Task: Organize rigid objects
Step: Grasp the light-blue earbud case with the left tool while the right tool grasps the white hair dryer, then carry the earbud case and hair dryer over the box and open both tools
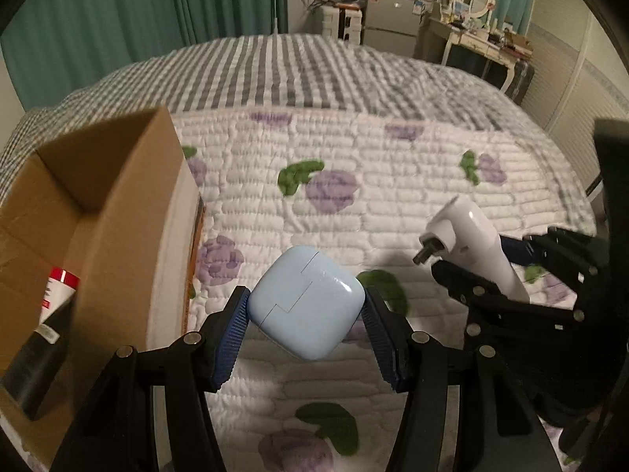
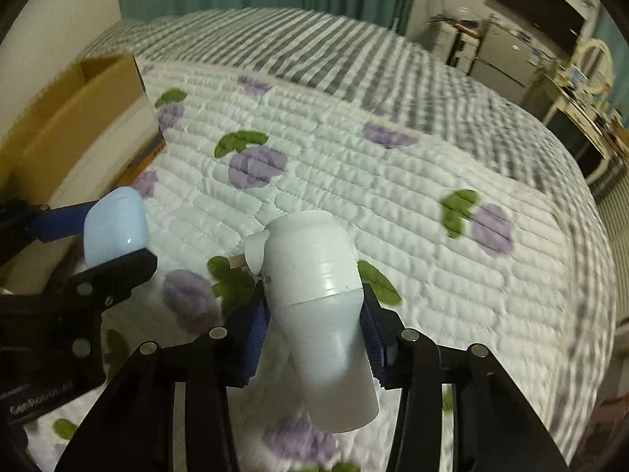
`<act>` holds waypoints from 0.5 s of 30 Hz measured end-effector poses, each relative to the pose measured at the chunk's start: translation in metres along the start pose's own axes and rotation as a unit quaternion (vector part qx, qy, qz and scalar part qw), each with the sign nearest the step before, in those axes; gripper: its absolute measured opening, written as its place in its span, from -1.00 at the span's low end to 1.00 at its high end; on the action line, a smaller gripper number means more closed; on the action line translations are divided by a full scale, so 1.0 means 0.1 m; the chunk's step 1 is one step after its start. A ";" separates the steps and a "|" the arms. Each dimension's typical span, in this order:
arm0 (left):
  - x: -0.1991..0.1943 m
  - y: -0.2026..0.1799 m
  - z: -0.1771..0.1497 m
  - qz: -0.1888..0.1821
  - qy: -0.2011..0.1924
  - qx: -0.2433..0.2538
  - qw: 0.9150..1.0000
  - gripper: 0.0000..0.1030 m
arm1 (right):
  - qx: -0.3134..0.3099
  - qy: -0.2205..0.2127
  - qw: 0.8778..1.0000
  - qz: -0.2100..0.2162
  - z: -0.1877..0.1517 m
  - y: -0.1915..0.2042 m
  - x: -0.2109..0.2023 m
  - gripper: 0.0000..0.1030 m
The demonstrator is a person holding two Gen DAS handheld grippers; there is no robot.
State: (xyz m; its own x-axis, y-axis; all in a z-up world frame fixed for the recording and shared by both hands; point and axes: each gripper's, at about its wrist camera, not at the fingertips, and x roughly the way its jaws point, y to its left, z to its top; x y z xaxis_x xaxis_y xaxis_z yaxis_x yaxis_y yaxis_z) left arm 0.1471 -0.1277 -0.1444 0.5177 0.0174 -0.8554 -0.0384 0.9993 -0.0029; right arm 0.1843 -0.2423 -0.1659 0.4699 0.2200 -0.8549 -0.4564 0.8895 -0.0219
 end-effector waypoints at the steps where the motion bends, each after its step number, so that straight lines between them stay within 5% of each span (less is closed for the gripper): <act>1: -0.07 0.00 0.01 -0.002 -0.003 -0.001 1.000 0.14 | 0.003 -0.002 1.000 -0.004 -0.01 0.00 -0.08 -0.16; 15: -1.41 0.19 0.36 -0.057 -0.076 0.001 0.995 0.14 | 0.031 -0.065 0.994 -0.076 0.34 0.16 -1.82 -0.16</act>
State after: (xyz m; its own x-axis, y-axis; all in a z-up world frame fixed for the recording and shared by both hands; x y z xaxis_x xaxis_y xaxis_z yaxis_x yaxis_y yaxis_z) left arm 0.1046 -0.1103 -0.0050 0.6424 -0.0915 -0.7609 0.0293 0.9950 -0.0950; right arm 0.1179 -0.2546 0.0069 0.6255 0.1273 -0.7698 -0.3270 0.9385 -0.1106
